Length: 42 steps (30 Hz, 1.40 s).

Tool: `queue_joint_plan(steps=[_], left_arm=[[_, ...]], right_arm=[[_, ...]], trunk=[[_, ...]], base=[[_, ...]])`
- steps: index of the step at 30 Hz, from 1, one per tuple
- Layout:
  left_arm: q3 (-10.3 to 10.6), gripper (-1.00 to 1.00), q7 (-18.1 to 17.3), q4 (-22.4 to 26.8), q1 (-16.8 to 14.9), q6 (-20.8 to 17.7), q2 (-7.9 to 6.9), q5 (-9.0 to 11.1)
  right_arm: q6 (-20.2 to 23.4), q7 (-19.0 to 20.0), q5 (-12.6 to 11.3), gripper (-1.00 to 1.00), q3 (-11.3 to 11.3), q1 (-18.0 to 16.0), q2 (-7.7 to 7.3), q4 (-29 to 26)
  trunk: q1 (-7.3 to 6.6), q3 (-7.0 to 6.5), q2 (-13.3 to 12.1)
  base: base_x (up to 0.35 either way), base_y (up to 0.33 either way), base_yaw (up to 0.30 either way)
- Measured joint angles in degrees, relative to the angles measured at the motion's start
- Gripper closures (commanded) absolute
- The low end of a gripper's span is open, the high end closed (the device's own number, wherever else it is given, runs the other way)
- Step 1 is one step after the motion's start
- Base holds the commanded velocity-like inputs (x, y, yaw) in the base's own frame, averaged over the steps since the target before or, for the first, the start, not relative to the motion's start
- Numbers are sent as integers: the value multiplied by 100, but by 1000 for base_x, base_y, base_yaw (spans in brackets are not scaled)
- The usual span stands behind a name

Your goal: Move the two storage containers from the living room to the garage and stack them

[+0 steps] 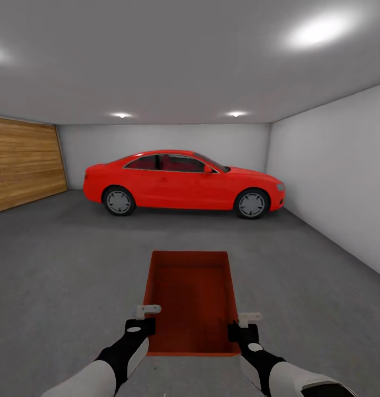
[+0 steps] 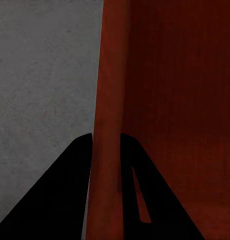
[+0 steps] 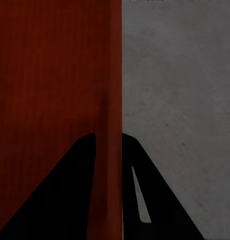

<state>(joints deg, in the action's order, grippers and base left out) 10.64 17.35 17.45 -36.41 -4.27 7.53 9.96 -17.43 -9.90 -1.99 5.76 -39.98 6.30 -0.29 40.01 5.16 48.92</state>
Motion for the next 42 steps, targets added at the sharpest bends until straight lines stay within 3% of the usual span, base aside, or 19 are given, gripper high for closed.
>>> queue_joint_plan(steps=[42], left_arm=[[-1, 100, 0, 0, 0, -3, 0, 0]], right_arm=[[3, 1, 0, 100, 0, 0, 0, 0]], trunk=[[0, 0, 0]], base=[[321, 0, 0]])
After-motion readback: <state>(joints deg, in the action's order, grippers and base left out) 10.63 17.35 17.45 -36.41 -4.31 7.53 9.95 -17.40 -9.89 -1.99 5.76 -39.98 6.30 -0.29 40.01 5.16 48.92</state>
